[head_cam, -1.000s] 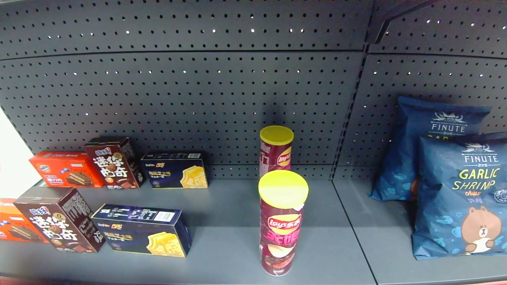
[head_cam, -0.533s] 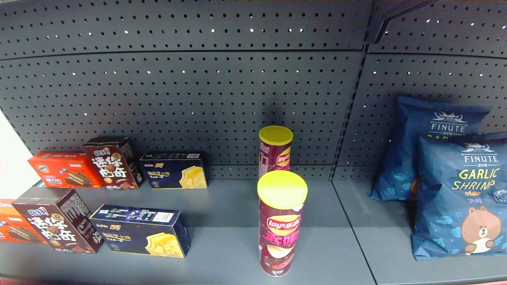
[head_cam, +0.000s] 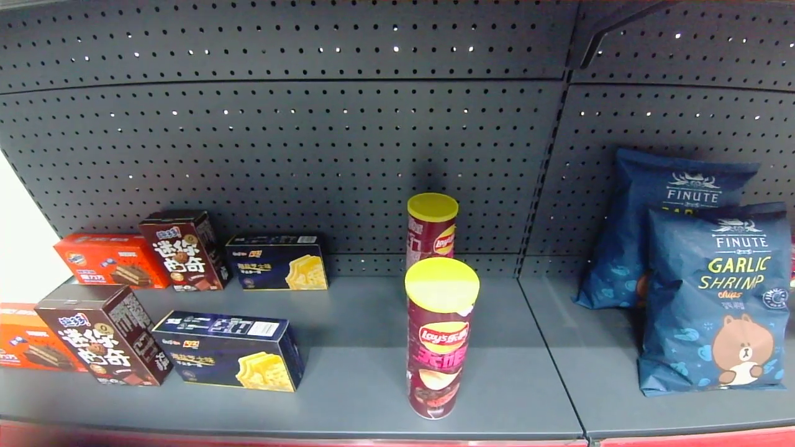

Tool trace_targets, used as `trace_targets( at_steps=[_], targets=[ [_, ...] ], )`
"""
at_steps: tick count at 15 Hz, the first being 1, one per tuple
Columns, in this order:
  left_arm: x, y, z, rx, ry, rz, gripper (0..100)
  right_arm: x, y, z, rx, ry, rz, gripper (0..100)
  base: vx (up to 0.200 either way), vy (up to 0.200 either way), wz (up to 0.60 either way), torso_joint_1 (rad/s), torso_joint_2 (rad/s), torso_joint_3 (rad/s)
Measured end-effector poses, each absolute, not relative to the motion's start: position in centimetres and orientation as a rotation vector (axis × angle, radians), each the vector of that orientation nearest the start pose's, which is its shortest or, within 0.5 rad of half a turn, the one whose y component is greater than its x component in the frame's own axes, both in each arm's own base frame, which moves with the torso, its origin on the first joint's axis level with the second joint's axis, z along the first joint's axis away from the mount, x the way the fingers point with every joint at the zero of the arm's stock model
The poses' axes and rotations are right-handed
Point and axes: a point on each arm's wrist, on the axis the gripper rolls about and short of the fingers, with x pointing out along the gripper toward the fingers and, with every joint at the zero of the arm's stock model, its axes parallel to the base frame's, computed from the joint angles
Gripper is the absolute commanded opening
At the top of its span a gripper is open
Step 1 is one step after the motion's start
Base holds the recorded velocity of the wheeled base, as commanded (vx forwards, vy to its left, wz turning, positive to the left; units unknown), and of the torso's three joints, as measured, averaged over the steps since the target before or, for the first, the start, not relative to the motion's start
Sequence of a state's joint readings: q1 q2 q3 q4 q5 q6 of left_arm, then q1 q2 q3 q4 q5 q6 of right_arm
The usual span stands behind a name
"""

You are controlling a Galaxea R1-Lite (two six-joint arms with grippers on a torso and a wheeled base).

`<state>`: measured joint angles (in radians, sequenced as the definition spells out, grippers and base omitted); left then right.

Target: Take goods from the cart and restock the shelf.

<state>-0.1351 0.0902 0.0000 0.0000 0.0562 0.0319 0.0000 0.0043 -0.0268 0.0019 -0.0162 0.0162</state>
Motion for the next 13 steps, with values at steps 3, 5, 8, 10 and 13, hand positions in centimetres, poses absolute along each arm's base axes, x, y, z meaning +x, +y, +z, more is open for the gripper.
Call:
trace_targets(
  at_steps=[3,5,8,10,13],
  targets=[
    [-1.56,0.33,7.72,0.044,0.089,-0.085,100,-2.45,-0.04,8.26,0.016,-0.02,-0.016,100,0.0,0.0,0.0,0.0,0.0,0.0],
    [-1.56,0.33,7.72,0.045,0.089,-0.085,100,-2.45,-0.04,8.26,0.017,-0.02,-0.017,100,0.0,0.0,0.0,0.0,0.0,0.0],
    [-1.56,0.33,7.72,0.047,0.088,-0.085,100,-2.45,-0.04,8.26,0.018,-0.02,-0.016,100,0.0,0.0,0.0,0.0,0.0,0.0],
    [-1.56,0.34,7.72,0.047,0.089,-0.081,100,-2.45,-0.02,8.25,0.011,-0.019,-0.007,100,0.0,0.0,0.0,0.0,0.0,0.0],
    [-1.56,0.34,7.72,0.04,0.089,-0.078,100,-2.46,0.03,8.27,0.003,-0.019,0.014,100,0.0,0.0,0.0,0.0,0.0,0.0]
  ],
)
